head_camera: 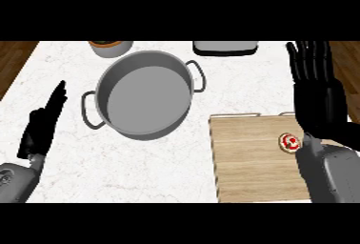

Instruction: Pick the cupcake from the tray and place it in the pot

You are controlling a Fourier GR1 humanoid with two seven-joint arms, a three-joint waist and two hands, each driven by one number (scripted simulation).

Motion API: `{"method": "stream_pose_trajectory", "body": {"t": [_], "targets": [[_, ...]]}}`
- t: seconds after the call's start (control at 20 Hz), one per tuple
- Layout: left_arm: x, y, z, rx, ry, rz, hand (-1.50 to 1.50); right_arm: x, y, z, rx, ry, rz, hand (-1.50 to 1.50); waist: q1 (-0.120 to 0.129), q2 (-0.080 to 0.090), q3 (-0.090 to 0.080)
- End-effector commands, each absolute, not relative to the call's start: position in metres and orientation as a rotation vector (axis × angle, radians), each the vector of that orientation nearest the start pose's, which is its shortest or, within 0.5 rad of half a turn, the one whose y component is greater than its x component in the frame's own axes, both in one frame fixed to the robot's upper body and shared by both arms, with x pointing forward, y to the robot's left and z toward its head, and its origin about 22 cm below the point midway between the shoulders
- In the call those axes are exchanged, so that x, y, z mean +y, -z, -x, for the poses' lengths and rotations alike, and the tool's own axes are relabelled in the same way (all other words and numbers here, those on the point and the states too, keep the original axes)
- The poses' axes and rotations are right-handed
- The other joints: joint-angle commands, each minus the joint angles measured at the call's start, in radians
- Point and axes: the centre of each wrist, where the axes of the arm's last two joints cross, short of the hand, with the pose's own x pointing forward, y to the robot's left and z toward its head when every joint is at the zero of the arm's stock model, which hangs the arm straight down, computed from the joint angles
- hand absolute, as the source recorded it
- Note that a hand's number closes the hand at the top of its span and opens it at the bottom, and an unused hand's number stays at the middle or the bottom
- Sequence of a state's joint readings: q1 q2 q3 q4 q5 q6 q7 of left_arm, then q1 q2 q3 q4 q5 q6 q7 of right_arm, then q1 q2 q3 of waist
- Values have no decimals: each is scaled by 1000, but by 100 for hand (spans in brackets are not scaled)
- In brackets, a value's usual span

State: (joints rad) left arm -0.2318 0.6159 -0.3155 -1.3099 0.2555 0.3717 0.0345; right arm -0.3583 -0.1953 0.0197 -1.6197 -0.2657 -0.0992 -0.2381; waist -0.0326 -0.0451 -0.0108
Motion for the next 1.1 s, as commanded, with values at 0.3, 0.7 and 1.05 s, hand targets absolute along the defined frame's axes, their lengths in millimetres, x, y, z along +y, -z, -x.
{"method": "stream_pose_trajectory", "body": {"t": [0.3, 0.7, 1.05], "targets": [[255, 7, -268, -1321, 257, -102, 0, -294, -132, -301, -1818, -1080, 263, 150, -15, 34, -14], [252, 18, -255, -1279, 260, 48, 0, -367, -64, -251, -2197, -628, -104, -150, 17, 44, 12], [249, 36, -251, -1267, 270, 10, 0, -379, -136, -249, -1811, -992, 37, -150, 8, 44, 7]]}}
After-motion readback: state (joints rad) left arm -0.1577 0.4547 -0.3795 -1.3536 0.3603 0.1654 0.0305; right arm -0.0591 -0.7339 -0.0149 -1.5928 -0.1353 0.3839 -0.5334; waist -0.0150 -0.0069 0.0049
